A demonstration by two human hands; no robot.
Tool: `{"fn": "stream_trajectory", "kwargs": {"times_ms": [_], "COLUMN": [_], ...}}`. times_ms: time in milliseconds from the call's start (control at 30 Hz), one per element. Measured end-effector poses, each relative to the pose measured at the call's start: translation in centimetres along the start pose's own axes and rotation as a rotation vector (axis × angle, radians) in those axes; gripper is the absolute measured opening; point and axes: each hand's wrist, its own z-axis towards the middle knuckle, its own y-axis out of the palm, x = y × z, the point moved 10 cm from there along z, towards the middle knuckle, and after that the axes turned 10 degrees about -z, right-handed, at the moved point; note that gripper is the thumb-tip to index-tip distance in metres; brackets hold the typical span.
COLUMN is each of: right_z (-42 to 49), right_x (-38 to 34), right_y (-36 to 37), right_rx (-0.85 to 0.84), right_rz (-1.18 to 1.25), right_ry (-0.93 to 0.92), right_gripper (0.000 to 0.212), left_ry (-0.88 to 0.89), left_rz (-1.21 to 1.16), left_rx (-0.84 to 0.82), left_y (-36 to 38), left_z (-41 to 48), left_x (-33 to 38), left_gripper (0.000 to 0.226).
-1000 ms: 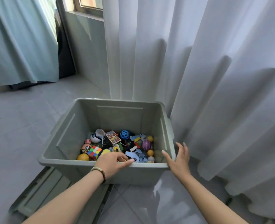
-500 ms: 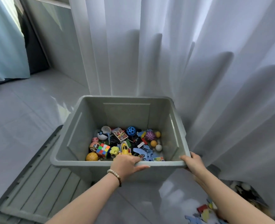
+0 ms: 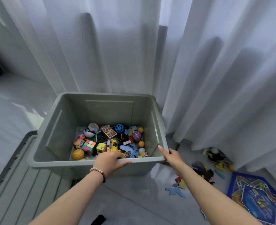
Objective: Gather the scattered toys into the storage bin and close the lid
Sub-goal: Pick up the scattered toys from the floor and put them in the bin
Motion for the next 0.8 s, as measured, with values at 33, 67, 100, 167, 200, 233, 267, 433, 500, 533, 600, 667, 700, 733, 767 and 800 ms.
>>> {"fn": "stream_trajectory", "kwargs": {"times_ms": [33, 67, 100, 167, 200, 233, 267, 433, 500, 533, 600, 667, 700, 733, 767, 800], "right_z": [0.1, -0.1, -0.3, -0.6, -0.7, -0.7, -0.8, -1.1, -0.6, -0.1, 1.5, 3.8, 5.1, 6.3, 7.6, 9.0], "right_x": [0.4, 0.8, 1.2, 2.7, 3.9, 5.5, 7.3, 16.2, 18.4, 19.3, 20.6, 22.3, 23.0, 23.4, 23.7, 24.0], "right_y": [-0.1, -0.3, -0.8, -2.5, -3.7, -5.2, -6.8, -16.0, -19.5, -20.8, -22.1, -22.2, -22.0, -21.9, -21.9, -21.9], "right_rx": [-0.013, -0.025, -0.029, -0.015, 0.009, 0.041, 0.073, 0.24, 0.312, 0.325, 0.324, 0.314, 0.309, 0.308, 0.307, 0.301], "right_rz": [-0.001, -0.005, 0.0, 0.041, 0.062, 0.075, 0.093, 0.15, 0.155, 0.157, 0.105, 0.052, 0.027, -0.006, -0.051, -0.105], "right_ry": [0.004, 0.007, 0.005, 0.015, 0.033, 0.059, 0.093, 0.219, 0.218, 0.209, 0.193, 0.196, 0.186, 0.167, 0.147, 0.136], "right_gripper": [0.041, 0.042, 0.039, 0.03, 0.03, 0.034, 0.039, 0.044, 0.034, 0.039, 0.056, 0.069, 0.074, 0.079, 0.083, 0.087], "left_ry": [-0.044, -0.081, -0.104, -0.091, -0.061, -0.023, 0.012, 0.097, 0.067, 0.026, -0.097, -0.208, -0.258, -0.309, -0.35, -0.372], "left_rz": [-0.023, -0.057, -0.089, -0.127, -0.172, -0.242, -0.328, -0.608, -0.568, -0.548, -0.538, -0.552, -0.574, -0.603, -0.627, -0.635], "left_rx": [-0.041, -0.062, -0.064, -0.014, 0.019, 0.042, 0.05, 0.024, -0.069, -0.15, -0.319, -0.419, -0.448, -0.485, -0.529, -0.574], "left_y": [0.2, 0.1, 0.1, -0.3, -0.5, -0.3, 0.2, 6.3, 11.0, 13.8, 19.7, 24.7, 26.8, 28.6, 30.5, 32.3], "left_z": [0.1, 0.3, 0.5, 1.4, 2.0, 2.7, 3.4, 6.3, 7.3, 7.8, 8.8, 10.0, 10.6, 11.0, 11.3, 11.6], "left_x": [-0.1, -0.1, 0.2, 1.9, 3.7, 5.8, 8.2, 18.5, 20.5, 21.0, 21.0, 20.4, 20.1, 19.8, 19.6, 19.5], "left_gripper": [0.061, 0.047, 0.042, 0.044, 0.043, 0.039, 0.034, 0.031, 0.032, 0.033, 0.041, 0.051, 0.055, 0.058, 0.06, 0.061]}}
